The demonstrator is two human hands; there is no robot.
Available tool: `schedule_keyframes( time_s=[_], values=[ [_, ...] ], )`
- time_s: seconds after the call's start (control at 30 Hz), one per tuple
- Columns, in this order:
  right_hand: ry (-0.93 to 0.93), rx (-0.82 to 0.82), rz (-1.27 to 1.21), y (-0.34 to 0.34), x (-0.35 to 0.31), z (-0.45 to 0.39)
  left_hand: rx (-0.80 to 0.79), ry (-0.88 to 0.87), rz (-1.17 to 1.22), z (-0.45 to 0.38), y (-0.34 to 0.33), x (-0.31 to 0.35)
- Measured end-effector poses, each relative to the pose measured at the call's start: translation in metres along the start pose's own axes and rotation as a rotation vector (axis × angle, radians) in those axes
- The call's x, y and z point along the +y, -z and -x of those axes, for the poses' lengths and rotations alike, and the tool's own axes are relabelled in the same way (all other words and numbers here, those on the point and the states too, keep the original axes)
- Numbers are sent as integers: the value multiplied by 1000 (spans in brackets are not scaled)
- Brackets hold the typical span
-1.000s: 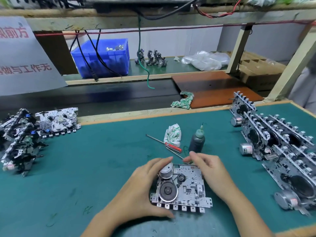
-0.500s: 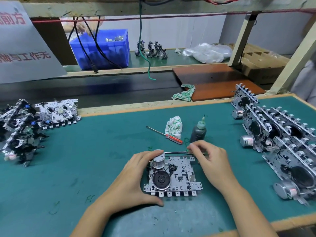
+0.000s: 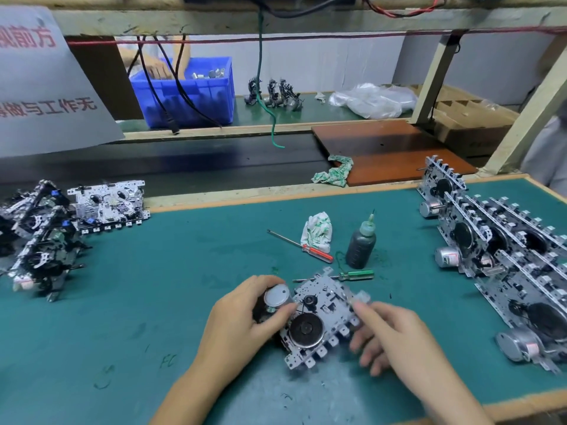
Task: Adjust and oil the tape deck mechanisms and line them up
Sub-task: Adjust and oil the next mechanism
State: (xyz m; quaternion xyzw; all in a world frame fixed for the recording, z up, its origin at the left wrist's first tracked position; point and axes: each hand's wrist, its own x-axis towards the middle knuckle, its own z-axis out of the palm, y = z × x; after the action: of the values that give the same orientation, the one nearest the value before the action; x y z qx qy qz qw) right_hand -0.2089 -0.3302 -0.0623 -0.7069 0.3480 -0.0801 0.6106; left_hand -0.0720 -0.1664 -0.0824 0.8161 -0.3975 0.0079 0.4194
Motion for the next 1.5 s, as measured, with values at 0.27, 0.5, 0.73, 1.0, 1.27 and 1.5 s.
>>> schedule_keyframes(
  time_s=[0.27,0.5,0.73,1.0,1.27,1.5],
  values=[
    [431,35,504,-23,-59,-24,-12,408,-360,44,-7,30],
    [612,-102,711,-55,-68,-9,-90,431,-604,52,-1,36],
    [523,-62,838,-45,-55,-3,-135,243,-468,46,-10,49],
    [514,-236,636,-9,-46,-13,211,-417,-274,16,30,45],
    [530,-181,576,-3,-34,-21,32,-271,-79,-11,22,36],
    [499,-299,296,-5,-25,-33,80,-236,-45,-11,17,39]
  ],
)
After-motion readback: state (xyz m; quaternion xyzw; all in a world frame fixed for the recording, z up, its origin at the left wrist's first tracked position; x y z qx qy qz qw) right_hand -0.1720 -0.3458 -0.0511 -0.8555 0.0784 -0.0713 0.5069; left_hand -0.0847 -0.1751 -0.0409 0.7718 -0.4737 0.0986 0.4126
